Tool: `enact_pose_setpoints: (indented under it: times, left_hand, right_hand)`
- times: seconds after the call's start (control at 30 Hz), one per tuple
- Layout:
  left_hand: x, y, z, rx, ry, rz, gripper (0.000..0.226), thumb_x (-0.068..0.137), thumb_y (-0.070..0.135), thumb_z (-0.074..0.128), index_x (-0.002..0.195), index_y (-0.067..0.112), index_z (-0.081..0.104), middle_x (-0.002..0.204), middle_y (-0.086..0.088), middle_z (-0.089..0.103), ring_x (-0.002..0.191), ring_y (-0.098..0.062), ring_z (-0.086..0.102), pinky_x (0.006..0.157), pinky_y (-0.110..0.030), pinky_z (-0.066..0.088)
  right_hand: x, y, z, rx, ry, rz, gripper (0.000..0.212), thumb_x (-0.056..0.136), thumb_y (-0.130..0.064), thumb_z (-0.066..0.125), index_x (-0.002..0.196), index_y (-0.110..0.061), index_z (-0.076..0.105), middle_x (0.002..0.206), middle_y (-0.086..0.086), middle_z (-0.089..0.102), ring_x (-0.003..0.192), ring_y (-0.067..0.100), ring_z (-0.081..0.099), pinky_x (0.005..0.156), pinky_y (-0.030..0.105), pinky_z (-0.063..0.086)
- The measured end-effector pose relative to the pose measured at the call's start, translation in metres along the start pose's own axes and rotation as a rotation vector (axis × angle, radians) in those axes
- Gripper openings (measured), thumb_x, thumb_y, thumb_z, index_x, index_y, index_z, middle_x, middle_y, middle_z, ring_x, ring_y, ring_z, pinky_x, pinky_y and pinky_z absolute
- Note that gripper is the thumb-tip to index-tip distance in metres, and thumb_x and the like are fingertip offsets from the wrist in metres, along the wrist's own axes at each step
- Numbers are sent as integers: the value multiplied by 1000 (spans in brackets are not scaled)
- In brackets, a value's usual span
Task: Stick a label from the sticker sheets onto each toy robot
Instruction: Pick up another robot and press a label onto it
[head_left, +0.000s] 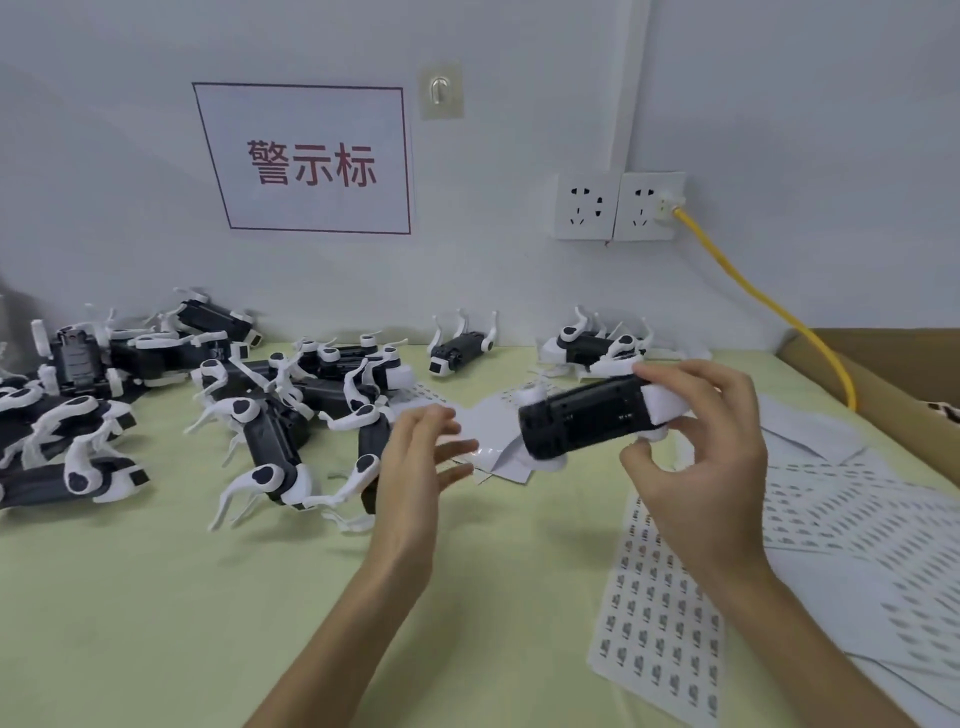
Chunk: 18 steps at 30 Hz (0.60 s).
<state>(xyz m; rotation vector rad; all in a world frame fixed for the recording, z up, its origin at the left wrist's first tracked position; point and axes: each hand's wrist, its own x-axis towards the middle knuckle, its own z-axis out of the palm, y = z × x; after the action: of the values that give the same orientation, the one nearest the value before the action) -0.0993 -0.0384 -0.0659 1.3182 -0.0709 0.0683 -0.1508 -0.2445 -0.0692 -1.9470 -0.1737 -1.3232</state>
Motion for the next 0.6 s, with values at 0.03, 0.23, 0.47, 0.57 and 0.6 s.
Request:
enact_pose_setpoints:
  times: [0.03,0.23,0.47,0.57,0.6]
  left_hand:
    - [2,-1,2,75,-56,31,23,104,36,54,103,17,69,106,2,71,99,-14,73,86,-32,53]
    - [-11,-1,8,398,-614,-79,55,101,63,46,113,19,77,112,1,78,113,-15,69,100,-23,50]
    - [-18,-2,3,122,-645,-178,58,97,60,50,114,13,78,116,-10,78,112,-23,73,96,-27,54]
    - [-17,-5,1,-55,-601,-212,53,95,56,59,130,18,70,128,-8,74,122,-25,69,102,-37,54]
    - [-15,-5,0,-81,-588,-217,54,95,54,62,135,17,66,131,-7,72,124,-26,67,101,-40,55]
  right_hand:
    - [0,1,0,25,-18,10,67,65,23,67,120,-15,71,119,3,51,116,19,57,92,45,57]
    - [-7,-9,8,283,-333,98,74,70,27,65,121,-26,71,119,0,61,121,22,59,94,36,56]
    - [4,-3,-1,87,-316,275,67,86,-2,74,140,-36,54,123,-15,62,112,3,61,92,17,49]
    - [15,16,-21,-277,-496,454,44,86,-21,77,125,-39,63,117,-10,62,107,8,59,91,27,47]
    - [18,21,-27,-406,-578,538,43,86,-28,77,125,-38,63,119,-7,62,109,13,58,95,34,46]
